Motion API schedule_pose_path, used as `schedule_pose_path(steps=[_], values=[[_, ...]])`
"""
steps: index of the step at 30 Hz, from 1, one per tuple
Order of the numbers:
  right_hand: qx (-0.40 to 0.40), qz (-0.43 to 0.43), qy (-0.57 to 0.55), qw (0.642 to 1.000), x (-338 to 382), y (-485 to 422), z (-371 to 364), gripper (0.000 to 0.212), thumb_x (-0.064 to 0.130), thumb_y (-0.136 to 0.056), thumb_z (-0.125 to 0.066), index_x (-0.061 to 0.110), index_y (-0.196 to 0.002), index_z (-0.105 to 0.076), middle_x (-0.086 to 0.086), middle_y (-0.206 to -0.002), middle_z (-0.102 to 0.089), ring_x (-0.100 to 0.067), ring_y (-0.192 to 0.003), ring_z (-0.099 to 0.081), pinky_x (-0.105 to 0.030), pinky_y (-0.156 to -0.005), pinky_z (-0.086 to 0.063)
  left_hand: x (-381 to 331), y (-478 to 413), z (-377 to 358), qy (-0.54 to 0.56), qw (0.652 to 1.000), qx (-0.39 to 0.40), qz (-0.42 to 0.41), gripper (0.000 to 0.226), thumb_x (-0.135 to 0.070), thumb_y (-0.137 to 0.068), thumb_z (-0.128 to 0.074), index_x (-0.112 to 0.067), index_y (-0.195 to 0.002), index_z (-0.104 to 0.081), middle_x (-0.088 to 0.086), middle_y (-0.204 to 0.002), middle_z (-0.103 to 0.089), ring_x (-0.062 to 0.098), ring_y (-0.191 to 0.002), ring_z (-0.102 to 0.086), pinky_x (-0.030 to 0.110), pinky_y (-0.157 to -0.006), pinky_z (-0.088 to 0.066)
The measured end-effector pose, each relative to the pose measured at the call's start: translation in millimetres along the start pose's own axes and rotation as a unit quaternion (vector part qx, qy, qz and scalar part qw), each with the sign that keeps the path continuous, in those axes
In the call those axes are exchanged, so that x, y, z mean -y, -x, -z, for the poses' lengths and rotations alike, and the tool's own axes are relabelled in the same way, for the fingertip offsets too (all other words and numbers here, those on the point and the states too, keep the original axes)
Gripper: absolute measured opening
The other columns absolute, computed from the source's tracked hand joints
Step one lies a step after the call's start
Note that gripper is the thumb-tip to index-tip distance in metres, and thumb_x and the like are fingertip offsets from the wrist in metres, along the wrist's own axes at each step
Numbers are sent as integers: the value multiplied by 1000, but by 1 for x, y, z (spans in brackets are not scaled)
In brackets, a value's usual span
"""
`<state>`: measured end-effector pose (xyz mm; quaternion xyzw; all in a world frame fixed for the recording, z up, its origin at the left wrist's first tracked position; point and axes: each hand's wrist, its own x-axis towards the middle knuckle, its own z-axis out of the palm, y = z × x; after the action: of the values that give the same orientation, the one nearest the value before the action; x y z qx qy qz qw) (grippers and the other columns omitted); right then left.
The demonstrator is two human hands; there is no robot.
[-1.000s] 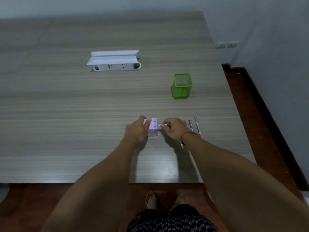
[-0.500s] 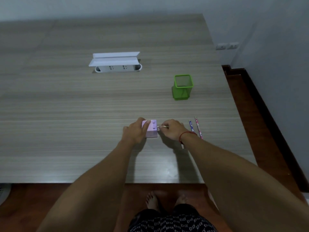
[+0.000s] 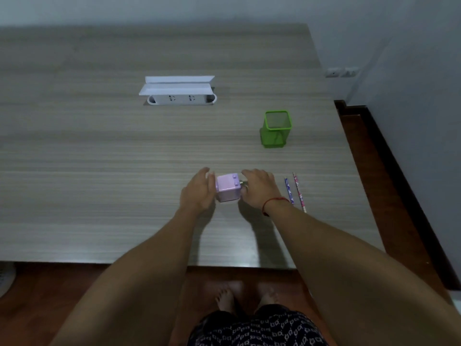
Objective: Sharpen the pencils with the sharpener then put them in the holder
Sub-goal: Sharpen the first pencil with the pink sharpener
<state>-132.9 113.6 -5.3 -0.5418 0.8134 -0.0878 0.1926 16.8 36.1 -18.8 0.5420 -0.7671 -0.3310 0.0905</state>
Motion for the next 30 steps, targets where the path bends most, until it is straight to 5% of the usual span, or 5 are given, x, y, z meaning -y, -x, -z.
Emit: schedule_pose_path(steps=[7,12,19,27,30], values=[[73,48,4,996,22,2,7,42,26,-76,-69,16,-113,-52,-16,-114,-61,-36,-104,-59,-38,-83,-48,12,12,24,-10,998,52,-30,43,-48,-75,-38,-18,-85,-67,5,-87,-73,26,-87,-67,37,-79,-55],[80,32,31,996,27,-1,-2,58,33,-85,-66,22,-136,-41,-21,-122,-55,-40,-111,-56,-39,-91,-46,13,9,23,-56,992,105,-37,40,-28,-90,-49,-14,-52,-51,10,-62,-59,30,-73,-63,25,-61,-36],[80,6,39,996,46,-1,-9,45,8,-94,-49,8,-137,-37,-19,-134,-41,-42,-120,-51,-48,-100,-43,-3,8,33,-117,968,221,2,30,-16,-93,-47,6,-97,-67,24,-105,-68,34,-98,-65,32,-83,-49],[92,2,56,994,54,-7,-9,38,12,-96,-49,2,-132,-43,-19,-133,-45,-40,-118,-52,-44,-97,-44,1,-2,35,-156,950,269,-9,23,-15,-91,-55,0,-87,-72,18,-90,-73,20,-64,-64,11,-58,-49],[104,13,49,993,56,-9,0,38,19,-96,-49,2,-130,-47,-20,-130,-49,-39,-117,-55,-39,-95,-45,7,0,24,-164,955,244,-35,14,-10,-86,-61,-2,-91,-71,18,-92,-72,26,-82,-68,21,-70,-49]])
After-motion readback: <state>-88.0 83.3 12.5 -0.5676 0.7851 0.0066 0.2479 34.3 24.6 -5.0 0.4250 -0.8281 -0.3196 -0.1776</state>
